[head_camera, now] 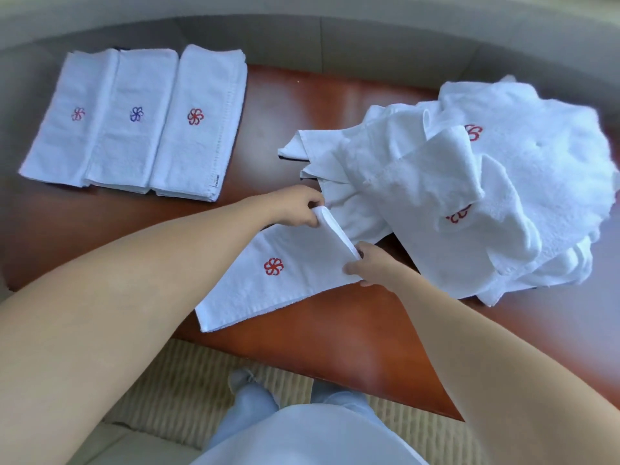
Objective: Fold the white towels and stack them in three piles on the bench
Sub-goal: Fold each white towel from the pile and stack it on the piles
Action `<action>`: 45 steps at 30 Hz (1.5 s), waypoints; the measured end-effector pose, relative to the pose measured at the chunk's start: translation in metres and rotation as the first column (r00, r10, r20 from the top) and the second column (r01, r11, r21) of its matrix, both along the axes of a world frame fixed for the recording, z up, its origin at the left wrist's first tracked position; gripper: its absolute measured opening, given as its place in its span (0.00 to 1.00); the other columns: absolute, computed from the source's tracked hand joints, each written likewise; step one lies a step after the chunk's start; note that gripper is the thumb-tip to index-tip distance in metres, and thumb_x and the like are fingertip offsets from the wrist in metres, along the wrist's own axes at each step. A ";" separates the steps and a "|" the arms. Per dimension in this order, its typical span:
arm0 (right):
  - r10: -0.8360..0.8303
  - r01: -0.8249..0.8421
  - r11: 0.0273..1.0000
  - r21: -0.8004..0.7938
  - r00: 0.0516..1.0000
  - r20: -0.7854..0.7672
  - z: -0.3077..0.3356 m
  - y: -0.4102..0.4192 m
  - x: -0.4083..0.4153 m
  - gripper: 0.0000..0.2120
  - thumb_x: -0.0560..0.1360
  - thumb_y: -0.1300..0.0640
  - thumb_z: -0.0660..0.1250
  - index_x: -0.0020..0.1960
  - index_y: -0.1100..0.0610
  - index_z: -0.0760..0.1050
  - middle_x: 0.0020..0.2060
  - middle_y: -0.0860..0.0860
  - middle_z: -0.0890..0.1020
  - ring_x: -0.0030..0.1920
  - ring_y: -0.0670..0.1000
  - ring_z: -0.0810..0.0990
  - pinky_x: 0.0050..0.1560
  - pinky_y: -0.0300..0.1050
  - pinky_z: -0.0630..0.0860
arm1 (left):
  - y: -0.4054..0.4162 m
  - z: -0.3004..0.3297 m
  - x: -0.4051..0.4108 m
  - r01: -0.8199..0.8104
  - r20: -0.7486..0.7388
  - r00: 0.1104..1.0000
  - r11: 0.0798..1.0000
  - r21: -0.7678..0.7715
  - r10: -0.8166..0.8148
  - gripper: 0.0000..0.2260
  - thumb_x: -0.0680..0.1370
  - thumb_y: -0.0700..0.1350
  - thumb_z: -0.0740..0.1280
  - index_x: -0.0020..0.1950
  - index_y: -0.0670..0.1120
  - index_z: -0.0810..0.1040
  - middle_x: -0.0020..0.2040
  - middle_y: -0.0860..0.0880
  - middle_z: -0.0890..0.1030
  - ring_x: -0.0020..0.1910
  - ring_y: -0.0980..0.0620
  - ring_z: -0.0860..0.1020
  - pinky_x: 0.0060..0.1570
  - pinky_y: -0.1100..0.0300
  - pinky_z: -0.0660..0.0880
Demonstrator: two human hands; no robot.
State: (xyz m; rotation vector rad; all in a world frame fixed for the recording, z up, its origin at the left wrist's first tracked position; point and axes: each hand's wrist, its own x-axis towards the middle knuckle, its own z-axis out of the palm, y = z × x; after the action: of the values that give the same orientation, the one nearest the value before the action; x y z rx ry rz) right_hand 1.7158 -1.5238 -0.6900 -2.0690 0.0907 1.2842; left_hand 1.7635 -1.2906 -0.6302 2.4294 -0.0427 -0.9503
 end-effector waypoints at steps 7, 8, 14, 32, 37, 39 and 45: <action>0.026 -0.039 0.997 0.062 0.979 0.203 0.070 0.053 0.035 0.11 0.76 0.58 0.68 0.58 0.57 0.73 0.51 0.55 0.82 0.42 0.56 0.87 0.43 0.50 0.85 | 0.077 0.066 -0.024 -0.257 0.170 0.951 0.966 -0.028 0.258 0.08 0.74 0.45 0.75 0.45 0.55 0.77 0.42 0.56 0.80 0.40 0.58 0.77 0.37 0.61 0.70; 0.037 -0.054 0.997 0.063 0.971 0.237 0.080 0.063 0.037 0.10 0.76 0.58 0.68 0.57 0.57 0.74 0.50 0.56 0.84 0.41 0.55 0.87 0.44 0.51 0.86 | 0.088 0.075 -0.029 -0.277 0.190 0.941 0.960 -0.037 0.279 0.08 0.74 0.45 0.75 0.45 0.55 0.77 0.43 0.56 0.81 0.41 0.57 0.78 0.38 0.61 0.71; 0.107 -0.146 0.988 0.052 0.884 0.454 0.141 0.128 0.032 0.09 0.75 0.59 0.66 0.54 0.55 0.76 0.42 0.57 0.87 0.38 0.56 0.88 0.42 0.52 0.86 | 0.158 0.120 -0.069 -0.417 0.268 0.862 0.903 -0.107 0.430 0.07 0.74 0.43 0.74 0.49 0.52 0.80 0.48 0.52 0.83 0.47 0.53 0.80 0.45 0.60 0.74; 0.035 -0.194 0.969 0.150 0.717 0.696 0.282 0.351 -0.107 0.04 0.74 0.62 0.65 0.48 0.55 0.77 0.34 0.52 0.85 0.35 0.51 0.87 0.32 0.43 0.79 | 0.373 0.218 -0.267 -0.585 0.384 0.660 0.762 -0.277 0.646 0.04 0.74 0.45 0.72 0.46 0.49 0.78 0.42 0.49 0.77 0.38 0.49 0.74 0.41 0.56 0.70; 0.022 -0.215 0.959 0.182 0.701 0.713 0.301 0.407 -0.133 0.05 0.76 0.62 0.66 0.49 0.55 0.77 0.36 0.54 0.86 0.34 0.48 0.87 0.31 0.40 0.80 | 0.422 0.241 -0.298 -0.616 0.474 0.555 0.721 -0.318 0.683 0.02 0.74 0.42 0.72 0.44 0.47 0.80 0.39 0.52 0.77 0.38 0.51 0.71 0.36 0.59 0.65; 0.011 -0.220 0.956 0.196 0.691 0.723 0.307 0.430 -0.138 0.05 0.75 0.62 0.66 0.50 0.56 0.78 0.37 0.54 0.86 0.35 0.49 0.87 0.35 0.43 0.83 | 0.441 0.251 -0.304 -0.623 0.485 0.523 0.703 -0.343 0.701 0.05 0.74 0.41 0.72 0.49 0.46 0.82 0.41 0.51 0.79 0.38 0.51 0.72 0.38 0.58 0.65; -0.014 -0.259 0.933 0.249 0.665 0.746 0.319 0.497 -0.128 0.05 0.74 0.61 0.66 0.48 0.55 0.79 0.36 0.53 0.86 0.35 0.49 0.87 0.43 0.52 0.85 | 0.501 0.267 -0.299 -0.648 0.484 0.440 0.640 -0.412 0.757 0.07 0.76 0.38 0.71 0.53 0.46 0.82 0.44 0.50 0.80 0.44 0.51 0.76 0.45 0.61 0.71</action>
State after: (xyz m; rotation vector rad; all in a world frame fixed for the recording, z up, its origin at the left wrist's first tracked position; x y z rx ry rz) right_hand 1.5876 -1.0270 -0.3713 -2.1457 -0.6158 0.3792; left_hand 1.4643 -0.7899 -0.3635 2.1343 0.6096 0.2689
